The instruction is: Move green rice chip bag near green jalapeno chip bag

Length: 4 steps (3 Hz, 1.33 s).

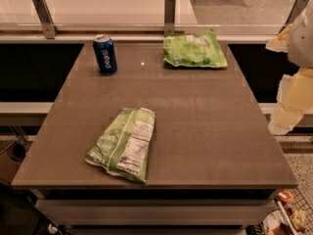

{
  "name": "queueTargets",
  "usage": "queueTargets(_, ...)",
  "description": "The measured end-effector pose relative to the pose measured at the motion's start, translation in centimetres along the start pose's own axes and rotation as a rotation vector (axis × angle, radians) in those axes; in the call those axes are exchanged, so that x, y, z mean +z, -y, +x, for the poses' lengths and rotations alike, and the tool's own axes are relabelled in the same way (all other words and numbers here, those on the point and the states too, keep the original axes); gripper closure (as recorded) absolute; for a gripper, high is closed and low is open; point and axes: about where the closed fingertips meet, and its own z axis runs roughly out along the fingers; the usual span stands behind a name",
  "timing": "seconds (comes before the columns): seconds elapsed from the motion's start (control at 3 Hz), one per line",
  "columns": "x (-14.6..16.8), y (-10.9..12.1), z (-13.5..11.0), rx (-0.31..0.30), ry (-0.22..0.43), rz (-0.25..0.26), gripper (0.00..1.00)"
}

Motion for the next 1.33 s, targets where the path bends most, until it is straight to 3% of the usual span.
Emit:
queueTargets(0.33,0.0,0.0,0.0,0.000,0.000,0.000,0.00)
queueTargets(0.67,0.0,1.2,-0.6,-0.004,0.008,0.034,0.00)
queueTargets(1.33,1.6,8.3,-3.3,-0.072,0.067,0.115,0.00)
